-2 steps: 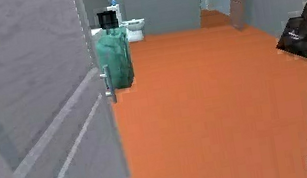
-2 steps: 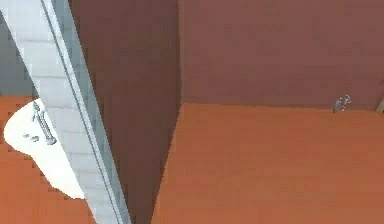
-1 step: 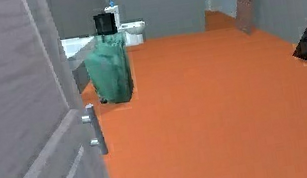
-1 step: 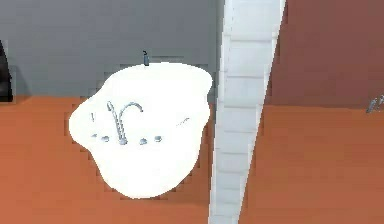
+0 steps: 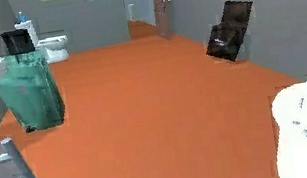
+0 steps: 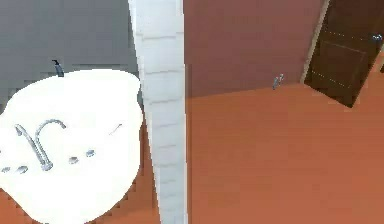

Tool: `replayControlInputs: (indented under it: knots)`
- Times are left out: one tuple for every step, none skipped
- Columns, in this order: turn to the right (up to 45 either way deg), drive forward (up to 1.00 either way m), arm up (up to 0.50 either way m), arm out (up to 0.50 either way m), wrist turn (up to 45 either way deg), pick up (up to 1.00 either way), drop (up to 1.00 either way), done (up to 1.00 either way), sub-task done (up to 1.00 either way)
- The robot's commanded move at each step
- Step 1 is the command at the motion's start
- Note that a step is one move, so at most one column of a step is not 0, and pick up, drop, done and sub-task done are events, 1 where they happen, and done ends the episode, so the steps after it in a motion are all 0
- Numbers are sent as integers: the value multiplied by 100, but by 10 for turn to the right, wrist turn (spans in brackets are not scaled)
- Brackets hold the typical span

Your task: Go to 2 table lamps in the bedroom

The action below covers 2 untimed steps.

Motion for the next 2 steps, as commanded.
replayControlInputs:
  knots:
    - [0,100,0,0,0,0,0,0,0]
    - [0,100,0,0,0,0,0,0,0]
